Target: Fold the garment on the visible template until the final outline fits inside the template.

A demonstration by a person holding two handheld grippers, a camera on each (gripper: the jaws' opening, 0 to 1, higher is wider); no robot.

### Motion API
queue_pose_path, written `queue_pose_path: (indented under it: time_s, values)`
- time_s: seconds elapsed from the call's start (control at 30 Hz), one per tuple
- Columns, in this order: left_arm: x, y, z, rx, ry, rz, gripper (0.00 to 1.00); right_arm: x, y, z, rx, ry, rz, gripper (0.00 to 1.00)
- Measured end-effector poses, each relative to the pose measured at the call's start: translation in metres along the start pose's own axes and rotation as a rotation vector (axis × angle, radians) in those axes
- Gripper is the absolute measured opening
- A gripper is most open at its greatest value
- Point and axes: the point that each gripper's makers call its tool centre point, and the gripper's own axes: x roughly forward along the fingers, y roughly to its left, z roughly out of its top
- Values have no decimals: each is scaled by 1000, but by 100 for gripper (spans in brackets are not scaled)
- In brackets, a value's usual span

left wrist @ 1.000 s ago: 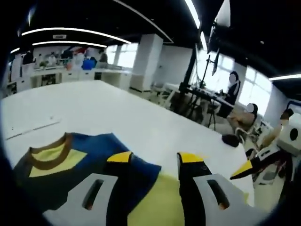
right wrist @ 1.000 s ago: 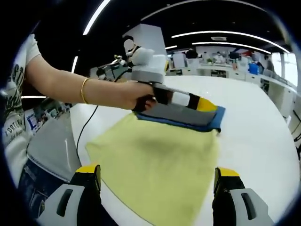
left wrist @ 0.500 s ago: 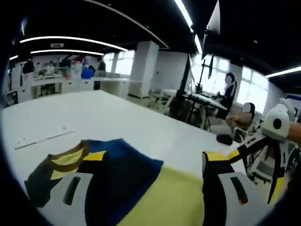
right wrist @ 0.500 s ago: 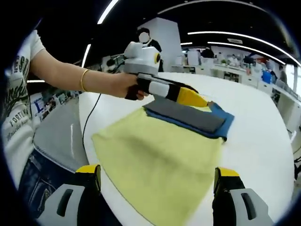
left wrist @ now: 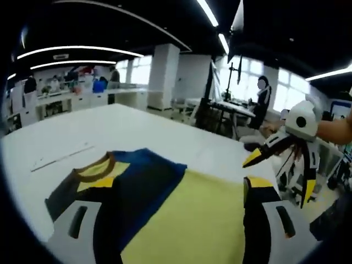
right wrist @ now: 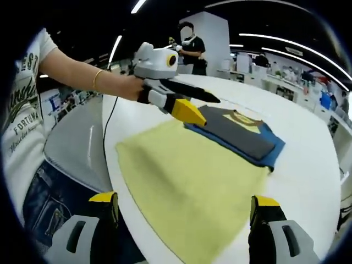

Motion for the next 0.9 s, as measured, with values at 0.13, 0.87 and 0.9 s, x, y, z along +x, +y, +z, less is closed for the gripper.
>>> queue_pose_path:
  time_s: [0.13, 0.87, 0.9]
  values:
    - [-19, -5, -10, -13, 11, 4, 89, -1, 1, -6, -46, 42, 10, 99]
    - [-116, -46, -71, 72, 173, -50, 79, -13, 11, -38, -199, 224, 53, 79]
    - [-121, -48, -75, 79, 182, -51, 79, -14, 12, -39, -204, 230, 57, 75]
